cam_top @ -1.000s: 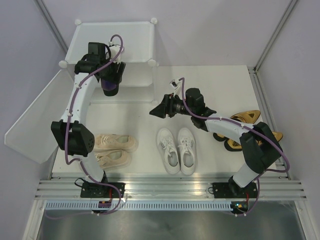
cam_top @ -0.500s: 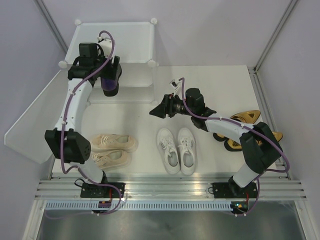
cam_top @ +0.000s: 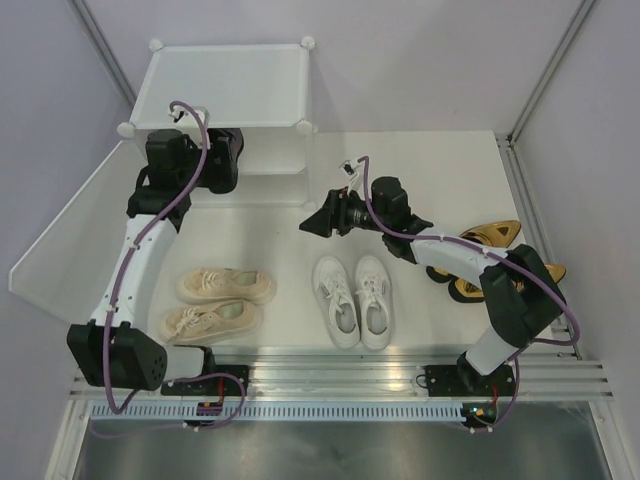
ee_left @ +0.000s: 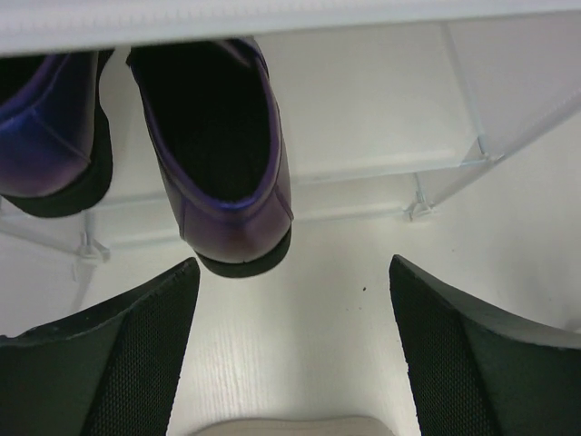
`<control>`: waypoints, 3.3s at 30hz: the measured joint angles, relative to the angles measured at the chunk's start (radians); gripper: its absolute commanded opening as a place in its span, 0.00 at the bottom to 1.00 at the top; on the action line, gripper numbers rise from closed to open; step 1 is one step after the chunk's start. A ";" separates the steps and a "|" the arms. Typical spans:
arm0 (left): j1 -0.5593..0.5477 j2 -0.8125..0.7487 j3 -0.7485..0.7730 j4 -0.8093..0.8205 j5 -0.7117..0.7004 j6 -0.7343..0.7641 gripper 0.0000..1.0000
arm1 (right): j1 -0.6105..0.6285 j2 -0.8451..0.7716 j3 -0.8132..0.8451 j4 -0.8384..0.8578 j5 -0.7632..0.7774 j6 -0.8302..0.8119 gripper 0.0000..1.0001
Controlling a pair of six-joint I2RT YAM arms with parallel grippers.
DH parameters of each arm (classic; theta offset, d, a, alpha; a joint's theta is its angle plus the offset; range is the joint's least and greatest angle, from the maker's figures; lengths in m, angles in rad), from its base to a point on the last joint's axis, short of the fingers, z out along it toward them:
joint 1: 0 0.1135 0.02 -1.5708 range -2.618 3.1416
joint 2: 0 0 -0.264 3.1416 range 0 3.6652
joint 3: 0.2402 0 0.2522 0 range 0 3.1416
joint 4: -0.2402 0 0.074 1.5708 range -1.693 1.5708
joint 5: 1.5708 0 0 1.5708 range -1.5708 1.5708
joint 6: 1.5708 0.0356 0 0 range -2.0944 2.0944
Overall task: Place and organize the shoes in the shoe cabinet
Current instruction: Place the shoe in the shoe cabinet.
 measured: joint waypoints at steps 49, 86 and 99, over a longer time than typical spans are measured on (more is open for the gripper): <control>0.019 0.188 -0.055 0.189 -0.181 -0.101 0.74 | -0.001 -0.131 -0.045 -0.046 0.047 -0.069 0.75; 0.042 0.257 -0.161 0.399 -0.136 -0.148 0.43 | -0.002 -0.112 -0.045 -0.074 0.053 -0.094 0.76; 0.043 0.290 -0.160 0.475 -0.132 -0.098 0.19 | -0.002 -0.106 -0.045 -0.091 0.057 -0.113 0.76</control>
